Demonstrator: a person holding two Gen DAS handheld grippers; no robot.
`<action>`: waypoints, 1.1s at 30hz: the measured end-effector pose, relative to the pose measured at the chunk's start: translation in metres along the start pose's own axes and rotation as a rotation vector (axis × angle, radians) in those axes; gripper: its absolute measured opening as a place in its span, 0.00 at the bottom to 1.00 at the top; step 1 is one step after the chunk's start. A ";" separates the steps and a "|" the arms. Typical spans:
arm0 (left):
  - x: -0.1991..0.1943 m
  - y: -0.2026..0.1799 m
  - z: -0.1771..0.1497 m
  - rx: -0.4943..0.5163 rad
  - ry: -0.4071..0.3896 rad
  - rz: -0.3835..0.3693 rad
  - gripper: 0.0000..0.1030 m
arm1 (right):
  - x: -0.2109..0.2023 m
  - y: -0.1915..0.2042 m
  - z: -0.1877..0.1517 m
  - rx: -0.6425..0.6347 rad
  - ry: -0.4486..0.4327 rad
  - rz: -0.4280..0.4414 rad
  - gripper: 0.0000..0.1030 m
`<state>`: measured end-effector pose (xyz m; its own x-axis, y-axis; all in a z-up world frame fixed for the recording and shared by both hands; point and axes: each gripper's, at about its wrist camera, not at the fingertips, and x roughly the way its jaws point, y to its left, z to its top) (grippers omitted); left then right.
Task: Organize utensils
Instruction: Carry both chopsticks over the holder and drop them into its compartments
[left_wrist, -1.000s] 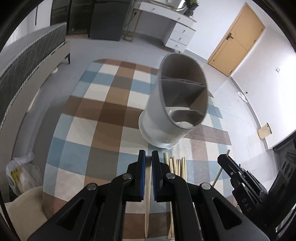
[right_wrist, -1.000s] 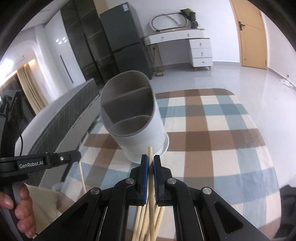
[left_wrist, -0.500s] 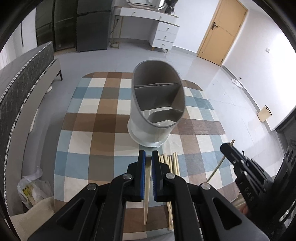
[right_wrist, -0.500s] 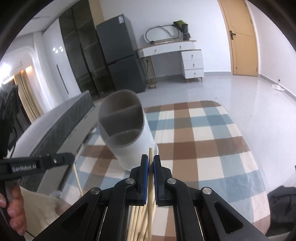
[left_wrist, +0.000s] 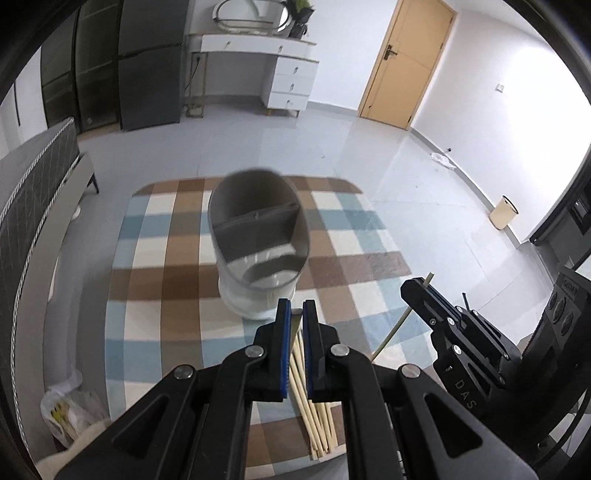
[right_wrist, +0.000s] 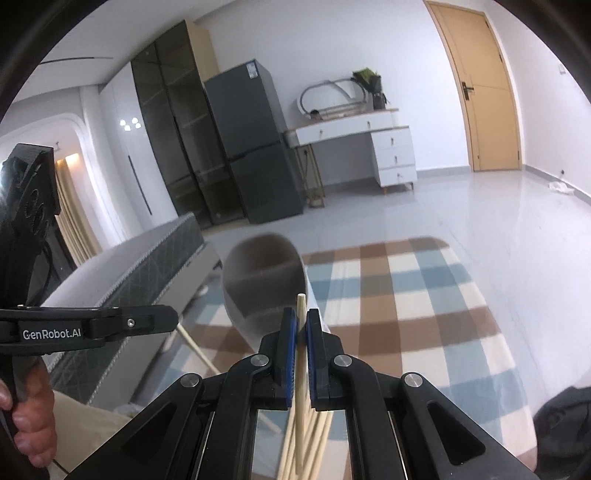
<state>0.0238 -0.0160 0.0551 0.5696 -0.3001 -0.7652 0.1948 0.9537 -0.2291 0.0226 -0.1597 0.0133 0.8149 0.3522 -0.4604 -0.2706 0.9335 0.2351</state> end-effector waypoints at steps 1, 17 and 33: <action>-0.002 0.000 0.005 0.003 -0.002 -0.007 0.02 | -0.001 0.000 0.004 0.000 -0.012 0.003 0.05; -0.054 0.012 0.094 -0.018 -0.142 -0.060 0.02 | 0.007 0.021 0.119 -0.105 -0.219 0.063 0.05; -0.007 0.048 0.139 -0.011 -0.198 0.010 0.02 | 0.101 0.045 0.145 -0.123 -0.274 0.114 0.05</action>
<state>0.1400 0.0299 0.1333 0.7178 -0.2874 -0.6342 0.1801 0.9565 -0.2297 0.1673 -0.0917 0.1015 0.8788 0.4396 -0.1858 -0.4146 0.8960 0.1591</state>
